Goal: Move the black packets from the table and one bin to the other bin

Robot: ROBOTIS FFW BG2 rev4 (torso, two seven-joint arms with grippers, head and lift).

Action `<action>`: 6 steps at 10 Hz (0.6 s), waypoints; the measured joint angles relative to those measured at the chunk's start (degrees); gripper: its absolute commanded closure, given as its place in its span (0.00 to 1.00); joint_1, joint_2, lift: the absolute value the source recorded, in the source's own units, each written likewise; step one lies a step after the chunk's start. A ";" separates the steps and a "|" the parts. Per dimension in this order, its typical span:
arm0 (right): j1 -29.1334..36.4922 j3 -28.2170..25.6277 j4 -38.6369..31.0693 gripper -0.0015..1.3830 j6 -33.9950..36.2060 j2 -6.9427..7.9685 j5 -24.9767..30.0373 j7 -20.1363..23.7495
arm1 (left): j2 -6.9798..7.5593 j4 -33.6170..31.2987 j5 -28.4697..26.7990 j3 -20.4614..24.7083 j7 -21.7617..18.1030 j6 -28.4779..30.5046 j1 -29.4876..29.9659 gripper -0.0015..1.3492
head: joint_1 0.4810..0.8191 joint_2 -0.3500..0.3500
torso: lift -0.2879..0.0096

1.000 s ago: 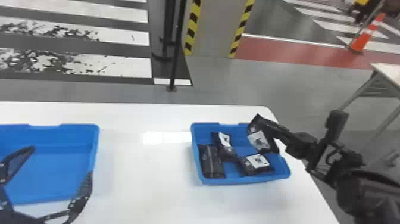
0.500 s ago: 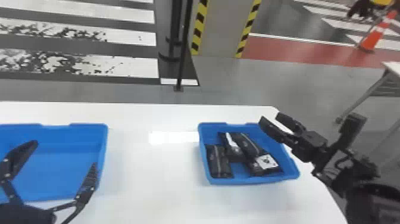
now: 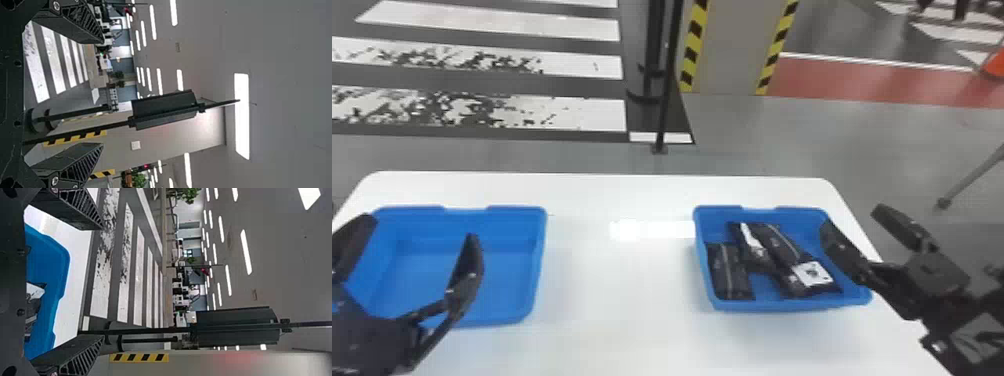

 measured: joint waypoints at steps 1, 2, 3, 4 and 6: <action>3.68 -0.86 -5.19 0.04 -0.58 1.32 3.42 -1.66 | -0.30 -3.13 -0.40 1.11 -0.46 6.02 0.77 0.07 | 0.63 0.30 | 0.60; 7.00 -1.15 -9.51 0.04 -1.68 2.47 6.47 -2.92 | -0.49 -6.40 -0.95 2.31 -1.08 11.62 1.92 0.07 | 0.63 0.32 | 0.60; 9.39 -1.19 -11.87 0.05 -3.96 3.66 8.74 -4.02 | -0.70 -9.09 -0.65 3.29 -1.33 15.32 3.65 0.08 | 0.63 0.35 | 0.60; 10.96 -1.23 -12.40 0.06 -6.50 4.96 9.86 -4.84 | -0.77 -11.82 -0.39 4.33 -1.15 18.19 6.06 0.07 | 0.63 0.37 | 0.60; 14.48 -1.15 -14.61 0.06 -8.53 6.93 12.13 -5.82 | -0.79 -17.34 -3.26 7.06 1.56 20.14 10.98 0.07 | 0.63 0.41 | 0.60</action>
